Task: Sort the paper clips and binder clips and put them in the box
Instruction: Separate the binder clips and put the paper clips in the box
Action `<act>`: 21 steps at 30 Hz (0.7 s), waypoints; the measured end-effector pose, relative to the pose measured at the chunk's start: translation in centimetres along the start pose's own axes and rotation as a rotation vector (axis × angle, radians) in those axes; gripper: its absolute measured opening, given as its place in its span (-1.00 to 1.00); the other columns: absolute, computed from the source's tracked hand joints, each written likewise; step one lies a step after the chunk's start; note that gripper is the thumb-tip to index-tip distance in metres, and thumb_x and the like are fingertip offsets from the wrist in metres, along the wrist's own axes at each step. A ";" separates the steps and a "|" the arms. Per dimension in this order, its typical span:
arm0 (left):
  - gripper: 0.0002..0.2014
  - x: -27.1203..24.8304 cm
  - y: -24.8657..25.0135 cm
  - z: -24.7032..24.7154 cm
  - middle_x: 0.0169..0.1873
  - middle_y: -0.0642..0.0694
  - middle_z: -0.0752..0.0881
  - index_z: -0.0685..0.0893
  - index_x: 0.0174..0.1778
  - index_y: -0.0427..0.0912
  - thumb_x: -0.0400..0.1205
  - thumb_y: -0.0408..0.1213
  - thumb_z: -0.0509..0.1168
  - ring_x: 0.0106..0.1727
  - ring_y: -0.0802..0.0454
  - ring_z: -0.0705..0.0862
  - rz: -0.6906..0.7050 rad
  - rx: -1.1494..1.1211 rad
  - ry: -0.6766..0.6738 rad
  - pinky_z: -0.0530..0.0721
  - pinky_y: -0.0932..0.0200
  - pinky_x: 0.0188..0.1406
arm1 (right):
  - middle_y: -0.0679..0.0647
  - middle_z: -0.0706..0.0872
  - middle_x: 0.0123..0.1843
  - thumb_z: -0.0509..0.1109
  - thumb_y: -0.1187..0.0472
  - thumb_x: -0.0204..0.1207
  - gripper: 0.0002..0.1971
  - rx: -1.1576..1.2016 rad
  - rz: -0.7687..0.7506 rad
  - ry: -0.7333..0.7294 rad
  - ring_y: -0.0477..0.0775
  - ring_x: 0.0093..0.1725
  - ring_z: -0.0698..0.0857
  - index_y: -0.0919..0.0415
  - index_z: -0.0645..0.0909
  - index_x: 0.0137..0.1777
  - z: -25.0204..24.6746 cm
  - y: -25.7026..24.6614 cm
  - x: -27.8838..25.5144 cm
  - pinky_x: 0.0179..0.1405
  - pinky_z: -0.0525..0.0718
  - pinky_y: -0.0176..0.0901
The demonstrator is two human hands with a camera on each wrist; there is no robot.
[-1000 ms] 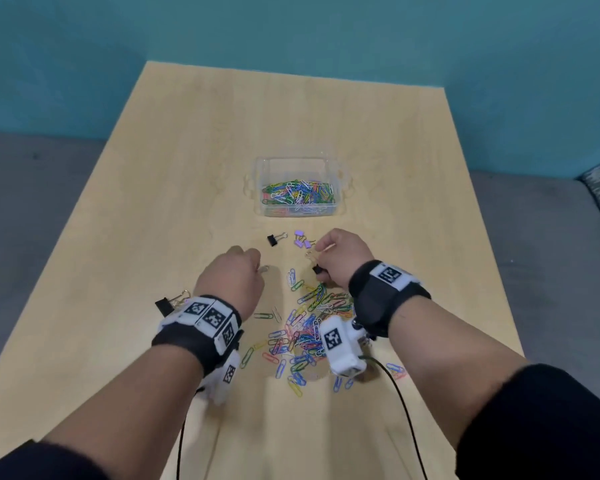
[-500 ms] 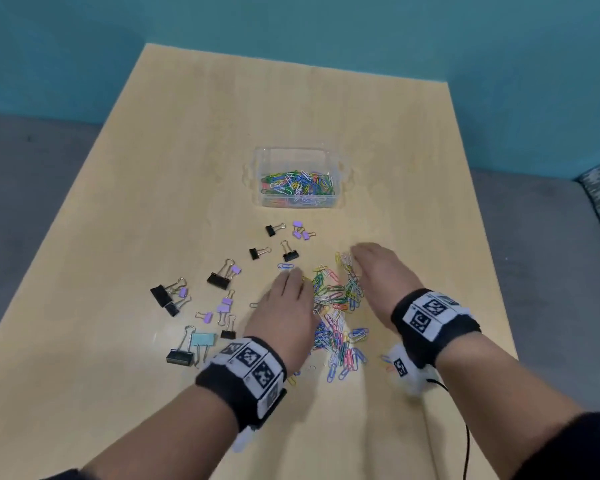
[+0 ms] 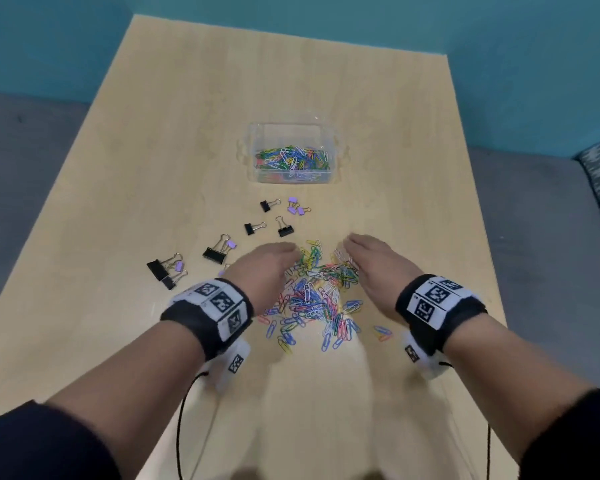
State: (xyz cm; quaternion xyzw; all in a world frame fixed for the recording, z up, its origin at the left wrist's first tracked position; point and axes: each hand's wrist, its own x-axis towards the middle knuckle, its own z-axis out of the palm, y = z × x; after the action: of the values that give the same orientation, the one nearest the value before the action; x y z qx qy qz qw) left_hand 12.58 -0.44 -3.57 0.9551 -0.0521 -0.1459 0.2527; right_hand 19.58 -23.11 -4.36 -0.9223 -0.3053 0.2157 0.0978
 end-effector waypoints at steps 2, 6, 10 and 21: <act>-0.47 0.6 0.5 1.5 0.51 -0.16 0.42 0.46 0.47 -0.25 0.53 -0.57 0.16 0.53 -0.15 0.33 0.092 0.112 -0.070 0.35 -0.05 0.50 | 0.16 0.12 0.70 0.14 0.44 0.53 -0.34 -0.058 -0.032 -0.051 0.26 0.67 0.06 0.21 0.11 0.65 0.8 -1.4 0.3 0.65 0.08 0.07; -0.49 0.0 1.5 3.0 0.41 -0.08 0.53 0.51 0.42 -0.16 0.52 -0.49 0.17 0.45 -0.09 0.42 0.175 0.159 -0.079 0.43 0.05 0.44 | 0.18 0.11 0.69 0.15 0.43 0.53 -0.33 -0.137 -0.144 -0.082 0.27 0.67 0.05 0.28 0.09 0.66 1.8 -3.5 -1.1 0.65 -0.01 -0.04; -0.51 -4.2 1.3 2.3 0.36 -0.14 0.56 0.52 0.40 -0.18 0.52 -0.45 0.11 0.40 -0.16 0.47 0.063 0.074 -0.010 0.49 -0.04 0.38 | 0.20 0.50 0.46 0.20 0.51 0.43 -0.45 0.121 -0.098 0.067 0.19 0.49 0.41 0.31 0.46 0.46 1.3 -2.4 -5.3 0.45 0.15 -0.39; -0.36 -8.5 5.8 6.2 0.64 -0.22 0.07 0.09 0.62 -0.20 0.65 -0.02 0.07 0.65 -0.21 -0.07 -0.058 0.194 -0.083 0.04 -0.11 0.63 | 0.17 0.22 0.65 0.09 0.13 0.48 -0.33 0.232 0.171 0.054 0.14 0.65 0.13 0.24 0.18 0.64 6.6 -6.7 -11.5 0.58 -0.04 -0.27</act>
State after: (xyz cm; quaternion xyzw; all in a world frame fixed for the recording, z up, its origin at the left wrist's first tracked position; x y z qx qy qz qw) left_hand 2.48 -6.91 -3.63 0.9693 -0.0487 -0.1867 0.1525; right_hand 4.75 -24.42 -4.23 -0.9330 -0.1957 0.2323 0.1929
